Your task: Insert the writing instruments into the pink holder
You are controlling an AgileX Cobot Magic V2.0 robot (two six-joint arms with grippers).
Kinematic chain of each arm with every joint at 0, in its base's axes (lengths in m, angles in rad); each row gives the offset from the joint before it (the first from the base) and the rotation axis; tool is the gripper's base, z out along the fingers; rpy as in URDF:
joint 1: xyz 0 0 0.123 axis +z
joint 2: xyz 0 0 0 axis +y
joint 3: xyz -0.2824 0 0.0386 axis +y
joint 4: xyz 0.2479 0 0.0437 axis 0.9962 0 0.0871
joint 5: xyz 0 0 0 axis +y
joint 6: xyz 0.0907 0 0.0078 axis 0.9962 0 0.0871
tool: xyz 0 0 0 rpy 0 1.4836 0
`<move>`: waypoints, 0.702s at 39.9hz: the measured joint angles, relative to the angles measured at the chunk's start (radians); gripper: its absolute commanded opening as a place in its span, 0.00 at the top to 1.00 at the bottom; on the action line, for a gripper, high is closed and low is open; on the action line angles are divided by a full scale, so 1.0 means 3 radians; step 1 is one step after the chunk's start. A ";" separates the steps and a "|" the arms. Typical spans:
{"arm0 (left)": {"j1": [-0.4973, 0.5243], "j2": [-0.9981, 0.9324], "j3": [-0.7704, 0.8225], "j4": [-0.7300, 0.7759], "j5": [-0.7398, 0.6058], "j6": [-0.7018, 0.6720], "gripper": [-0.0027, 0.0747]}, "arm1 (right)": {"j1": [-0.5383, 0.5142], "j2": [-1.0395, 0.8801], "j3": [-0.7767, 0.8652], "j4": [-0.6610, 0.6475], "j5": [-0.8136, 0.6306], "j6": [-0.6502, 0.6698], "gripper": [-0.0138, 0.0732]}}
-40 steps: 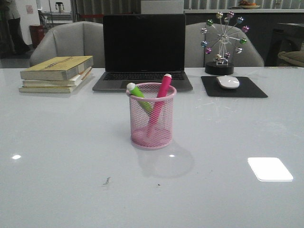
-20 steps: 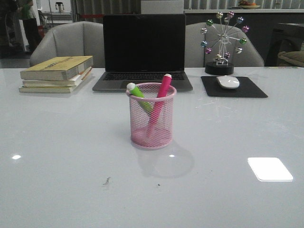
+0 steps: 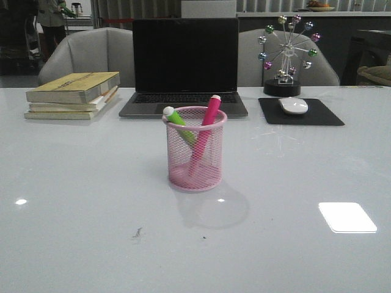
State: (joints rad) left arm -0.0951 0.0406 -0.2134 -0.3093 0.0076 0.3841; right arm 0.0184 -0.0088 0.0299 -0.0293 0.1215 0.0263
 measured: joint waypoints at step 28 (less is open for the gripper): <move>0.0000 -0.0156 0.0550 0.0068 -0.0107 -0.0028 0.85 | 0.0000 0.0000 0.0000 0.0000 0.0000 0.0000 0.78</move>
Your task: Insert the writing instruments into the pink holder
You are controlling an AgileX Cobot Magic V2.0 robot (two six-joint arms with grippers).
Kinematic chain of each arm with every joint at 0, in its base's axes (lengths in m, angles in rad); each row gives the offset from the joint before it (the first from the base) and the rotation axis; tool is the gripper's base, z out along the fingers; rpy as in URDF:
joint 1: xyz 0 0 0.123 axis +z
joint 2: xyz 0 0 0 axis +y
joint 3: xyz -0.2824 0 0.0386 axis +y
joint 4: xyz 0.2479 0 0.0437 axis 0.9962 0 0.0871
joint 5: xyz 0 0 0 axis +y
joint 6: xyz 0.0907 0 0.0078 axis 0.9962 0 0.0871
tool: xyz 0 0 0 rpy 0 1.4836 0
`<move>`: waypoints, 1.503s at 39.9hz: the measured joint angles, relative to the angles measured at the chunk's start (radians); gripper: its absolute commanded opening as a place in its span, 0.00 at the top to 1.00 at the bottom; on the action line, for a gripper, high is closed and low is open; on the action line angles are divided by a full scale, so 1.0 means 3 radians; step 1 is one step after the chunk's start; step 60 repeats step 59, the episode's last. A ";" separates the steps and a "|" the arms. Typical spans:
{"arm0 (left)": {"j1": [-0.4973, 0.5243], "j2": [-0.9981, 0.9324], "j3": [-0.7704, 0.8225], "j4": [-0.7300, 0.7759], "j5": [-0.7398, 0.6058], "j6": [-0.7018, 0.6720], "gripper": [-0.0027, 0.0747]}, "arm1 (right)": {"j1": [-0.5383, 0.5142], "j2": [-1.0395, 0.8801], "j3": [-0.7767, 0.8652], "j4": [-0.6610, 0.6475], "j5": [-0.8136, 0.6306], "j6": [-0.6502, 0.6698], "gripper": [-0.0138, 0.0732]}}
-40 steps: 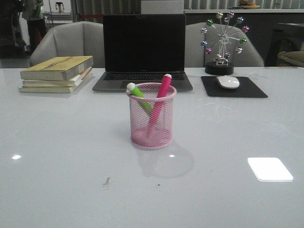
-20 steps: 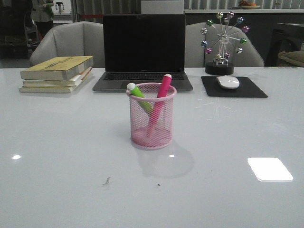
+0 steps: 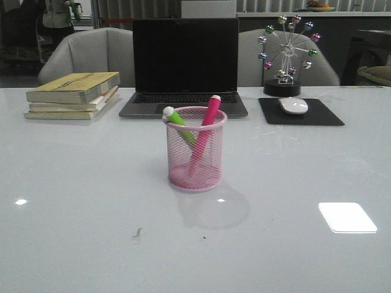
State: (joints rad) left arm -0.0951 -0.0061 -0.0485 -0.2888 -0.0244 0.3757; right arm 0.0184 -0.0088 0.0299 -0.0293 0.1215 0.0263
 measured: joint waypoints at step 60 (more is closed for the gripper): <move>0.0000 0.0000 0.0175 0.0603 0.0157 -0.0845 0.85 | 0.0000 0.0000 0.0000 0.0000 0.0000 0.0000 0.78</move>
